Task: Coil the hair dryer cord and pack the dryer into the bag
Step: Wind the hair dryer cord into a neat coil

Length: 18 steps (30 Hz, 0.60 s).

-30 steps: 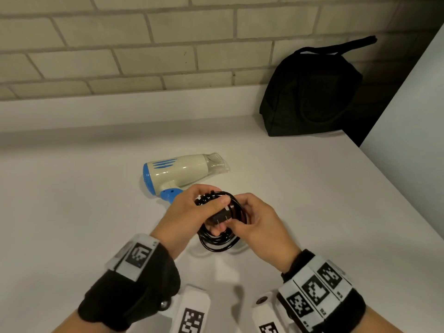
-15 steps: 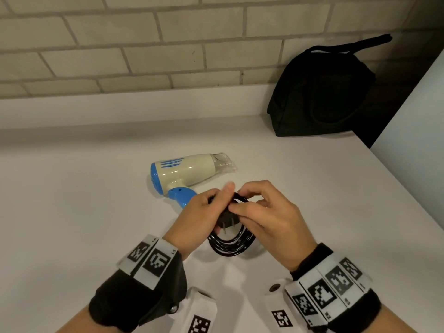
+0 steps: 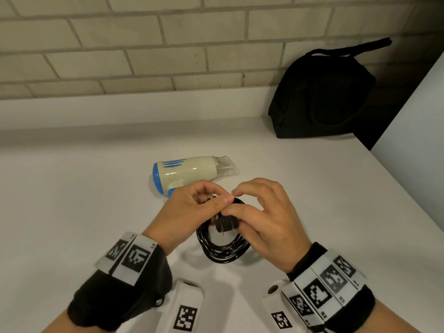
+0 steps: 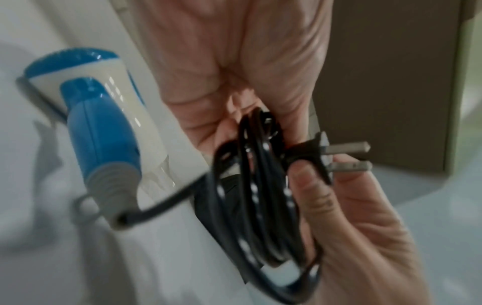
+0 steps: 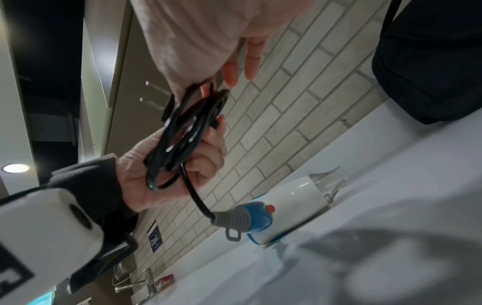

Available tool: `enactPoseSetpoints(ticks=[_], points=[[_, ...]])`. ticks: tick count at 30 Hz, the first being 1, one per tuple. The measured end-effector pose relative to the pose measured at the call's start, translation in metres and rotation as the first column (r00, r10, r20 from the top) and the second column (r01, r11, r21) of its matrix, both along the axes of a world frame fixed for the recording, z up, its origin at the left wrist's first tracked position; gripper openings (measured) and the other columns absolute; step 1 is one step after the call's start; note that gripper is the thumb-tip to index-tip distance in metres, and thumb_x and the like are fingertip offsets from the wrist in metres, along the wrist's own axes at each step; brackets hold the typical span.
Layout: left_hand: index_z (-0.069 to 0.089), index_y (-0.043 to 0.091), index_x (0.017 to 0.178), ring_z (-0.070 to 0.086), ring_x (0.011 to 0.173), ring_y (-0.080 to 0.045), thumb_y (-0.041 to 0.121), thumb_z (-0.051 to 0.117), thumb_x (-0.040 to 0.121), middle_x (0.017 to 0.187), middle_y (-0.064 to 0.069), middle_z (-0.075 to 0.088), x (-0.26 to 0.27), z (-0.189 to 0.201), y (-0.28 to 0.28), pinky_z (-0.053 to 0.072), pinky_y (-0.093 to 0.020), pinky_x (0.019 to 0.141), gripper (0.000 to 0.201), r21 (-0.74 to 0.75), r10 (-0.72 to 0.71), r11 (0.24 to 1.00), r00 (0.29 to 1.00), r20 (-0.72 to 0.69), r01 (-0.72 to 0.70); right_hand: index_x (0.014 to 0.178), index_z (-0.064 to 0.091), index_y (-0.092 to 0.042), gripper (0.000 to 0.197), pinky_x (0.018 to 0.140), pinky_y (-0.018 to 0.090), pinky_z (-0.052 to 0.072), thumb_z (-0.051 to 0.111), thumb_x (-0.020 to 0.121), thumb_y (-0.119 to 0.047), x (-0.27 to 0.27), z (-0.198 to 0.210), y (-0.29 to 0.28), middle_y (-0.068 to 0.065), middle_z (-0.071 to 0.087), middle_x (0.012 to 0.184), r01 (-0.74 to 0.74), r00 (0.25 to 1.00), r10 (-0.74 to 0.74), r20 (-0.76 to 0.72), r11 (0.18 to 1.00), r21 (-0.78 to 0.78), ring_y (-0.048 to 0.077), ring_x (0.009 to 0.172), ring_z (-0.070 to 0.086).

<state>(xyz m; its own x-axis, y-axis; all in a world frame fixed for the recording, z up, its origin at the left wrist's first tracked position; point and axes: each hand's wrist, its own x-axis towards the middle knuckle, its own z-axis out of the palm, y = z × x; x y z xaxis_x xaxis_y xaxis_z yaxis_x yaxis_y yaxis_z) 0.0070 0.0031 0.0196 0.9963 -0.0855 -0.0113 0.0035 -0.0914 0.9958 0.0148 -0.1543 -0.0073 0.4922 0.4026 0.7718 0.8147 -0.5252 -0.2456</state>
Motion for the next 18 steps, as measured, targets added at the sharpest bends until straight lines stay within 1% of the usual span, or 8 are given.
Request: enactPoseSetpoints(ticks=[2,4,7,9,11,13,16,18], points=[[0.068,0.025,0.07,0.061,0.069,-0.018,0.039,0.062,0.057,0.059,0.007,0.069,-0.001,0.0,0.003,0.052,-0.017,0.062,0.02,0.005,-0.005,1.0,1.0,0.021,0.005,0.094,0.055,-0.022,0.021,0.091,0.029,0.038,0.037,0.095,-0.032,0.002,0.0,0.0,-0.009,0.047,0.104,-0.02,1.0,0.02,-0.01,1.0,0.023,0.017,0.096,0.046],[0.068,0.029,0.07,0.059,0.066,-0.012,0.041,0.058,0.065,0.061,0.009,0.069,-0.003,-0.003,-0.001,0.05,-0.015,0.06,0.016,0.05,-0.012,0.999,0.997,0.082,0.008,0.095,0.054,-0.021,0.026,0.096,0.027,0.035,0.037,0.093,-0.041,0.002,0.0,0.0,-0.01,0.048,0.102,-0.02,0.998,0.023,-0.059,0.998,0.052,0.014,0.096,0.047],[0.06,0.04,0.075,0.059,0.068,-0.007,0.045,0.053,0.082,0.069,0.005,0.068,-0.003,-0.009,-0.005,0.046,-0.009,0.063,0.012,0.233,-0.037,0.972,0.963,0.266,-0.027,0.094,0.054,-0.023,0.024,0.09,0.019,0.037,0.044,0.089,-0.043,-0.003,-0.001,0.005,-0.015,0.049,0.095,0.002,0.962,0.064,-0.264,0.97,0.242,0.007,0.094,0.047],[0.057,0.035,0.083,0.057,0.079,-0.01,0.044,0.037,0.082,0.075,-0.001,0.066,-0.002,-0.015,-0.004,0.044,-0.01,0.067,0.021,0.364,-0.1,0.93,0.926,0.365,-0.043,0.09,0.056,-0.025,0.014,0.085,0.014,0.039,0.053,0.082,-0.036,-0.008,-0.008,0.012,-0.022,0.049,0.095,0.027,0.901,0.165,-0.401,0.901,0.433,0.003,0.094,0.051],[0.06,0.021,0.094,0.054,0.082,0.001,0.044,0.029,0.082,0.076,0.012,0.06,-0.003,-0.02,-0.003,0.041,-0.009,0.071,0.041,0.469,-0.161,0.882,0.9,0.406,-0.054,0.084,0.057,-0.027,0.008,0.084,0.017,0.042,0.053,0.078,-0.03,-0.013,-0.011,0.018,-0.022,0.055,0.092,0.068,0.828,0.275,-0.488,0.816,0.574,0.004,0.091,0.055],[0.06,0.012,0.102,0.05,0.085,0.011,0.044,0.027,0.083,0.079,0.021,0.052,-0.001,-0.023,0.0,0.038,-0.005,0.076,0.05,0.531,-0.195,0.845,0.886,0.42,-0.065,0.086,0.059,-0.025,0.014,0.081,0.024,0.048,0.053,0.076,-0.032,-0.013,-0.011,0.022,-0.012,0.065,0.088,0.124,0.728,0.384,-0.568,0.742,0.659,0.01,0.087,0.062],[0.055,0.018,0.113,0.051,0.094,0.003,0.043,0.036,0.083,0.095,0.009,0.06,0.0,-0.024,0.001,0.038,-0.004,0.08,0.043,0.514,-0.172,0.856,0.913,0.371,-0.047,0.088,0.058,-0.021,0.007,0.077,0.029,0.056,0.055,0.085,-0.027,-0.008,-0.006,0.025,-0.002,0.07,0.089,0.245,0.593,0.458,-0.662,0.68,0.691,0.015,0.085,0.067],[0.047,0.032,0.109,0.055,0.085,0.006,0.03,0.052,0.085,0.094,0.007,0.062,-0.001,-0.024,-0.003,0.041,-0.003,0.072,0.025,0.423,-0.062,0.903,0.949,0.309,-0.079,0.088,0.051,-0.02,0.009,0.066,0.027,0.058,0.044,0.092,-0.017,-0.002,-0.001,0.027,0.004,0.066,0.093,0.308,0.559,0.482,-0.675,0.635,0.708,0.014,0.076,0.068]])
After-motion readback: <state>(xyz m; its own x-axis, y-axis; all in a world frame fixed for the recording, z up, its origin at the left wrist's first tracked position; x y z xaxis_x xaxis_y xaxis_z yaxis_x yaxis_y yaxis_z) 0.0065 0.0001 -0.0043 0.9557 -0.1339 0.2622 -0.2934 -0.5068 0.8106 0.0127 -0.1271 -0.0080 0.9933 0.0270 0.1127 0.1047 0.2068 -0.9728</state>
